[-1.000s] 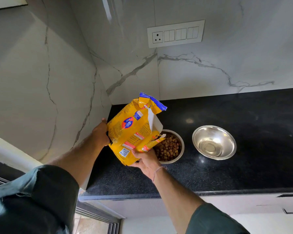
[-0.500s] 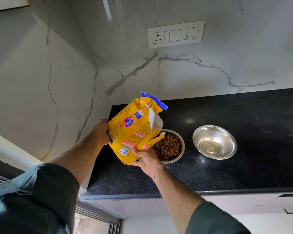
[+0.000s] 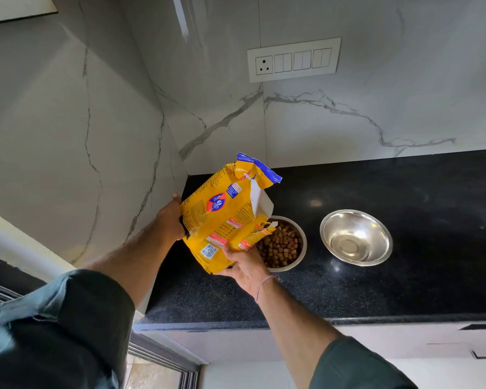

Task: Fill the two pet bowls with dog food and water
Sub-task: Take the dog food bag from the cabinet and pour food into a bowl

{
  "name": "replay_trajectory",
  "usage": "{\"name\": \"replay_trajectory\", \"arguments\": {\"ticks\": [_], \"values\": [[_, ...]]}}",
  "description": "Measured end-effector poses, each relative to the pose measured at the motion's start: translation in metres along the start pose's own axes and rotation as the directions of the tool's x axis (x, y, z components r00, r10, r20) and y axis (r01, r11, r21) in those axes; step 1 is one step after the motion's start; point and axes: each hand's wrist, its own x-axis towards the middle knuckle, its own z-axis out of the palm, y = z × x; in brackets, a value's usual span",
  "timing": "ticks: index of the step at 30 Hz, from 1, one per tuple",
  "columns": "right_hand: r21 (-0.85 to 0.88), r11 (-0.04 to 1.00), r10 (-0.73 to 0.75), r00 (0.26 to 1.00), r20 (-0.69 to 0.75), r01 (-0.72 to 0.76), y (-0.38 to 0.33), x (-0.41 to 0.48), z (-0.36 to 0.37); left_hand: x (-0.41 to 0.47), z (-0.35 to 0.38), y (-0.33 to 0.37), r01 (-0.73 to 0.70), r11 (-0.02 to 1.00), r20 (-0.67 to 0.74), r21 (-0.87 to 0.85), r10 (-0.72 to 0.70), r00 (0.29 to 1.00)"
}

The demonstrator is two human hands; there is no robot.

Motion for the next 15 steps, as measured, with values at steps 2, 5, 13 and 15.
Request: {"name": "replay_trajectory", "arguments": {"ticks": [2, 5, 13, 15], "values": [[0.000, 1.000, 0.016, 1.000, 0.013, -0.016, -0.001, 0.000, 0.001, -0.008, 0.003, 0.000, -0.015, 1.000, 0.003, 0.006, 0.015, 1.000], [0.014, 0.999, 0.039, 0.999, 0.031, -0.039, -0.001, 0.001, -0.002, -0.011, 0.003, 0.000, -0.028, 0.999, -0.009, 0.030, 0.028, 1.000], [0.080, 0.996, 0.026, 0.997, 0.067, -0.032, -0.002, -0.002, -0.005, -0.011, 0.004, 0.003, -0.022, 1.000, 0.000, 0.019, 0.022, 1.000], [0.071, 0.997, 0.021, 0.997, 0.072, -0.026, -0.003, -0.003, -0.006, -0.013, 0.005, 0.003, -0.024, 1.000, 0.011, 0.019, 0.024, 1.000]]}}
